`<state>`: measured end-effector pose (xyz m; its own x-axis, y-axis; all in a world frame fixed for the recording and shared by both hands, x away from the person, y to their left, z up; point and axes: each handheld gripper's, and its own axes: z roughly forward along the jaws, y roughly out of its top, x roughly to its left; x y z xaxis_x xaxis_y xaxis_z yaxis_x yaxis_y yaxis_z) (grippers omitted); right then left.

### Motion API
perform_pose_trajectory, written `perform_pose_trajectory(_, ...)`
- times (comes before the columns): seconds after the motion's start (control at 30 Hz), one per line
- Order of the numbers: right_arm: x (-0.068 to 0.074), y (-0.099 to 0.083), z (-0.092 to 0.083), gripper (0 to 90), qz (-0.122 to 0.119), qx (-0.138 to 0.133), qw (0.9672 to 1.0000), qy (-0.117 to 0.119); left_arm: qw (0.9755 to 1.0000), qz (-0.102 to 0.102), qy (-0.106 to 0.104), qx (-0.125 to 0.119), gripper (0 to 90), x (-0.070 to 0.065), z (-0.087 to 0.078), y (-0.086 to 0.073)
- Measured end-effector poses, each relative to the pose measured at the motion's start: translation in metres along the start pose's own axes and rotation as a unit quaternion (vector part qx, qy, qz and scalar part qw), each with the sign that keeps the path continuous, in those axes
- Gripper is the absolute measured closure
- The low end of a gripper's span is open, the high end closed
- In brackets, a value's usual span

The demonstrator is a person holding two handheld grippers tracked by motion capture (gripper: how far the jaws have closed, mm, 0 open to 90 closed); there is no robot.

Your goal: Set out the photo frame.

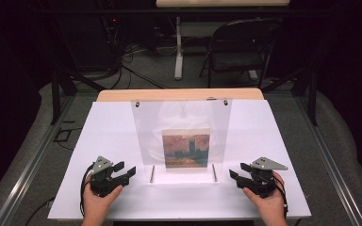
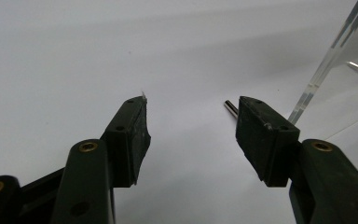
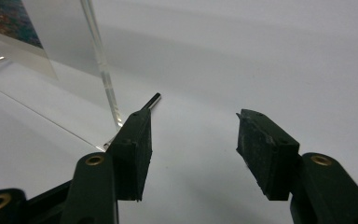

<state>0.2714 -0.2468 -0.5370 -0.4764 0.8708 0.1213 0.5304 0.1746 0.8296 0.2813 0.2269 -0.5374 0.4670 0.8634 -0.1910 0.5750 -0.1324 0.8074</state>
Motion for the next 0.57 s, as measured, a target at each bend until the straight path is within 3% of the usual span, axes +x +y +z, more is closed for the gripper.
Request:
perform_pose_trajectory(0.27, -0.011, -0.004, 0.002, 44.9, 0.043, 0.012, 0.9989, 0.015, 0.9999, -0.013, -0.006, 0.009, 43.1, 0.004, 0.003, -0.001)
perform_pose_trajectory(0.57, -0.017, -0.005, 0.001, 44.7, 0.061, 0.008, 0.9980, 0.014, 0.9995, -0.027, -0.005, 0.014, 41.9, 0.008, 0.004, -0.001)
